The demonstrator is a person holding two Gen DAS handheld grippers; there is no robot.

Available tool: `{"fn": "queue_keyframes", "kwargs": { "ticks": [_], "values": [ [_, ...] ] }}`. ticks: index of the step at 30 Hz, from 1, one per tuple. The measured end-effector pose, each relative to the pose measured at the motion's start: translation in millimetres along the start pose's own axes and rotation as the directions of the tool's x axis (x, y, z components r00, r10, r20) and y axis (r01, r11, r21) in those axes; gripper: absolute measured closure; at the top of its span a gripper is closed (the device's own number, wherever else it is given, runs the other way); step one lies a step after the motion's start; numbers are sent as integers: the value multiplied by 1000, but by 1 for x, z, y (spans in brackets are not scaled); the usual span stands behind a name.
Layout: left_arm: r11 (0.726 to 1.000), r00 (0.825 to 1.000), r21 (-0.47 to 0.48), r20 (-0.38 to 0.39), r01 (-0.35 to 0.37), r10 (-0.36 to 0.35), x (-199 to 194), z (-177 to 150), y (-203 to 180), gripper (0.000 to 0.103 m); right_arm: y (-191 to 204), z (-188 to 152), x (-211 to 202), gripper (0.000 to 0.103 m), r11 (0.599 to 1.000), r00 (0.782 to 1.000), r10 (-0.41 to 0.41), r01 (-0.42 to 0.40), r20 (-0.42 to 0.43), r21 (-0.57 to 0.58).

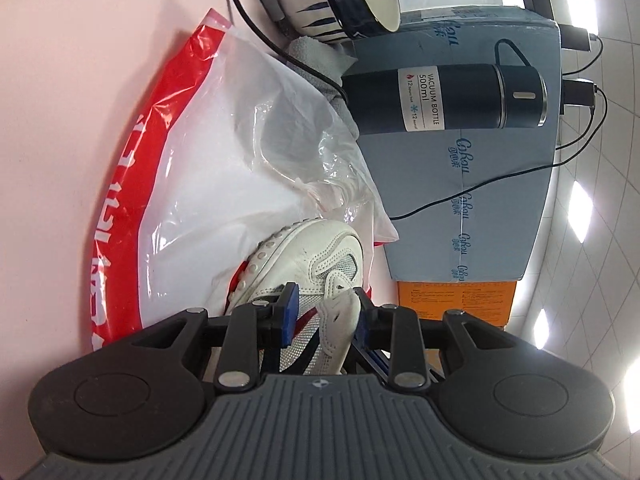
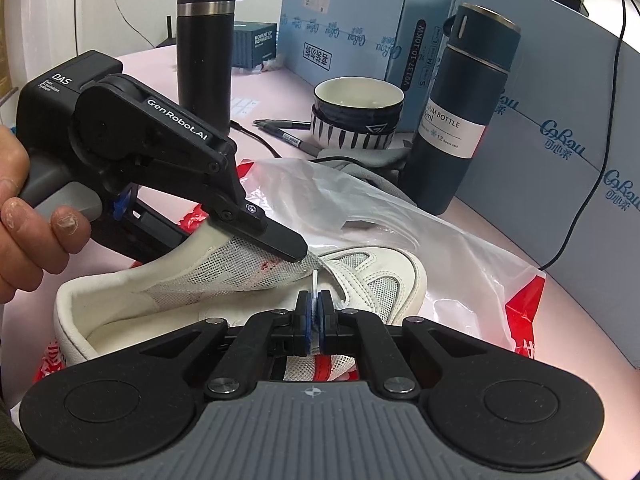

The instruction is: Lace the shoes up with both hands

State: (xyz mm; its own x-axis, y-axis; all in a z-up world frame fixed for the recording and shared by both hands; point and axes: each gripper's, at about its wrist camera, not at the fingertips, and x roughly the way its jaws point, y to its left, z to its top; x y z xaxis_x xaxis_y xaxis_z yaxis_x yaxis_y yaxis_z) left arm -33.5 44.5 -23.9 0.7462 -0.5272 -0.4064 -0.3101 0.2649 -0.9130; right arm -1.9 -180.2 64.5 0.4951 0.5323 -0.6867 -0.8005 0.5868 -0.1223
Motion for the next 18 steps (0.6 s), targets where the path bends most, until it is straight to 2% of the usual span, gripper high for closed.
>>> {"fn": "queue_keyframes", "kwargs": {
  "ticks": [18],
  "values": [
    [1000,1000,5,-8,14,-14,-4,-1,5,76,-5,-2,5,100,997,998,-9,5,62,79]
  ]
}}
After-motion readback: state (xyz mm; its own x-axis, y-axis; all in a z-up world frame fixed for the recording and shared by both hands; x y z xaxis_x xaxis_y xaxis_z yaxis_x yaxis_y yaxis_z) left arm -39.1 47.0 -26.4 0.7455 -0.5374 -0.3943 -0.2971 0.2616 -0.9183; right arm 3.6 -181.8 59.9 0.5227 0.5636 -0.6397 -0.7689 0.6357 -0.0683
